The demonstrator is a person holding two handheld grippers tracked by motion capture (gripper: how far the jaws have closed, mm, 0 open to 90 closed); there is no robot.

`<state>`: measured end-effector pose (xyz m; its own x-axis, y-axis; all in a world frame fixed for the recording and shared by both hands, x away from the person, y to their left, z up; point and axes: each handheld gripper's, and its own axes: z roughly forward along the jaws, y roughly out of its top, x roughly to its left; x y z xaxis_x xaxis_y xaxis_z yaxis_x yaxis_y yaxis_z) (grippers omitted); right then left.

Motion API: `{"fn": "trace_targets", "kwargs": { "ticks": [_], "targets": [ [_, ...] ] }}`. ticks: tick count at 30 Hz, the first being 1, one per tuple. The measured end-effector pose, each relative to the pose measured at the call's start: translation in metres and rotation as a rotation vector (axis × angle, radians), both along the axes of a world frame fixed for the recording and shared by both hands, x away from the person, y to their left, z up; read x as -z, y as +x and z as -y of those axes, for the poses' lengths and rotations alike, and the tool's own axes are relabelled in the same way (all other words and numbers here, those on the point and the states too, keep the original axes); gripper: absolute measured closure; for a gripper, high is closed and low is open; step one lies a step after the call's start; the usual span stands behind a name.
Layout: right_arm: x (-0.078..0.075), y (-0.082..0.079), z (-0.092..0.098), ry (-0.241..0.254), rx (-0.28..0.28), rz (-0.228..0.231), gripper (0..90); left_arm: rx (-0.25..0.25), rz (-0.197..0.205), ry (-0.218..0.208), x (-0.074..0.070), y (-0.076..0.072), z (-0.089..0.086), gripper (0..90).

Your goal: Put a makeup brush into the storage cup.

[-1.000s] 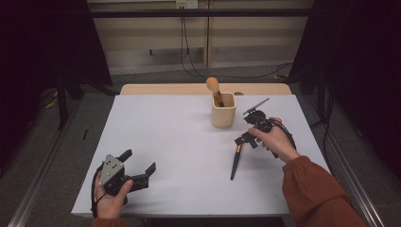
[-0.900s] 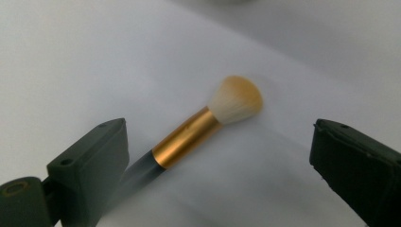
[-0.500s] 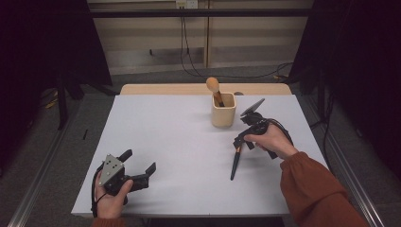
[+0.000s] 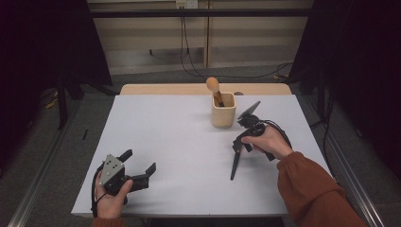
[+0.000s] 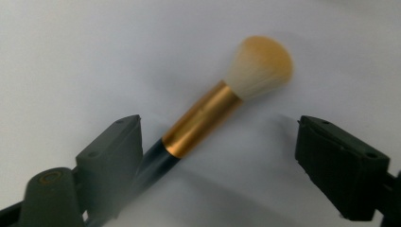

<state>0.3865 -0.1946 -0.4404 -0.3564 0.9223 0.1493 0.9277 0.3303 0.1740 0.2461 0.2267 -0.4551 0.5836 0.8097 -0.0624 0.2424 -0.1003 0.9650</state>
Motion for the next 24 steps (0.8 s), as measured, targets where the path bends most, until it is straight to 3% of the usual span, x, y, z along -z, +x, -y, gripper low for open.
{"fn": "trace_targets", "kwargs": {
  "ticks": [7,11,15,24],
  "targets": [
    [0.006,-0.002,-0.013,-0.026,0.002,-0.061,25.5,0.0,0.002,-0.002,0.0,-0.001,0.0,2.9],
    [0.01,0.0,-0.014,-0.024,0.003,-0.075,28.9,0.008,0.01,0.018,-0.001,-0.001,0.001,2.9],
    [0.011,0.001,-0.015,-0.034,0.017,-0.067,30.2,0.003,0.008,0.015,0.0,-0.001,0.002,2.9],
    [0.014,-0.003,-0.03,-0.153,-0.019,-0.033,32.2,0.007,0.013,0.023,-0.001,-0.001,0.002,3.0]
  ]
}}
